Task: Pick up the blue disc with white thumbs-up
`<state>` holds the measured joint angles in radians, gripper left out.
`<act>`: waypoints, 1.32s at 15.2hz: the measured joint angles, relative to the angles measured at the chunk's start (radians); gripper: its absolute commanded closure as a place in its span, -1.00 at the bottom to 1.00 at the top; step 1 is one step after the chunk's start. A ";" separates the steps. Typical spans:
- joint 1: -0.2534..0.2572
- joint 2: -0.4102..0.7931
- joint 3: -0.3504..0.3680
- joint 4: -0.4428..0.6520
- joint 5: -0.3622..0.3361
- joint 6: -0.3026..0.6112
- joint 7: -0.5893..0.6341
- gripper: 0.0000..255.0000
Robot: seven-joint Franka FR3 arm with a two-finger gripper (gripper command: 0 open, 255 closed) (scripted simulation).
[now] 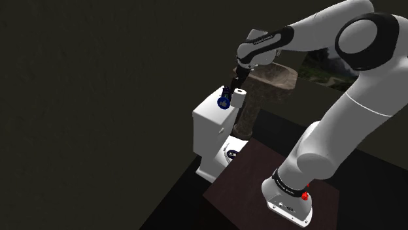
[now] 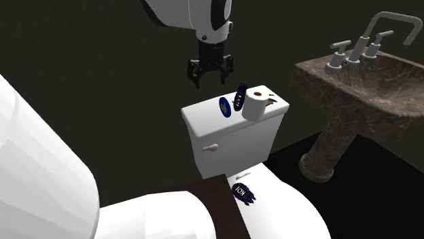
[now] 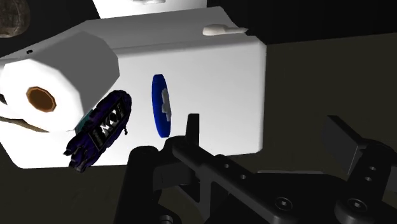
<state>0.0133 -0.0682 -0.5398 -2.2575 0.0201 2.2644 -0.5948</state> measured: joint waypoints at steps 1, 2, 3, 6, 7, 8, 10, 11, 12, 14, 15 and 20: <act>0.000 0.046 -0.007 0.021 0.034 0.018 -0.035 -1.00; -0.004 0.081 -0.014 0.034 0.063 0.033 -0.071 -1.00; -0.009 0.123 -0.017 0.057 0.096 0.045 -0.106 -1.00; -0.040 0.264 -0.008 0.147 0.206 0.068 -0.214 -1.00; -0.056 0.310 0.000 0.182 0.240 0.070 -0.246 -1.00; -0.075 0.356 0.009 0.223 0.271 0.067 -0.278 -1.00; -0.116 0.447 0.034 0.291 0.330 0.076 -0.337 -1.00; -0.136 0.485 0.044 0.324 0.350 0.074 -0.360 -1.00; -0.151 0.526 0.058 0.363 0.370 0.073 -0.374 -1.00; -0.174 0.572 0.073 0.404 0.393 0.073 -0.397 -1.00; -0.181 0.587 0.079 0.411 0.401 0.080 -0.405 -1.00; -0.197 0.637 0.102 0.414 0.433 0.124 -0.429 -1.00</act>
<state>-0.1839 0.5691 -0.4374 -1.8434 0.4535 2.3880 -1.0234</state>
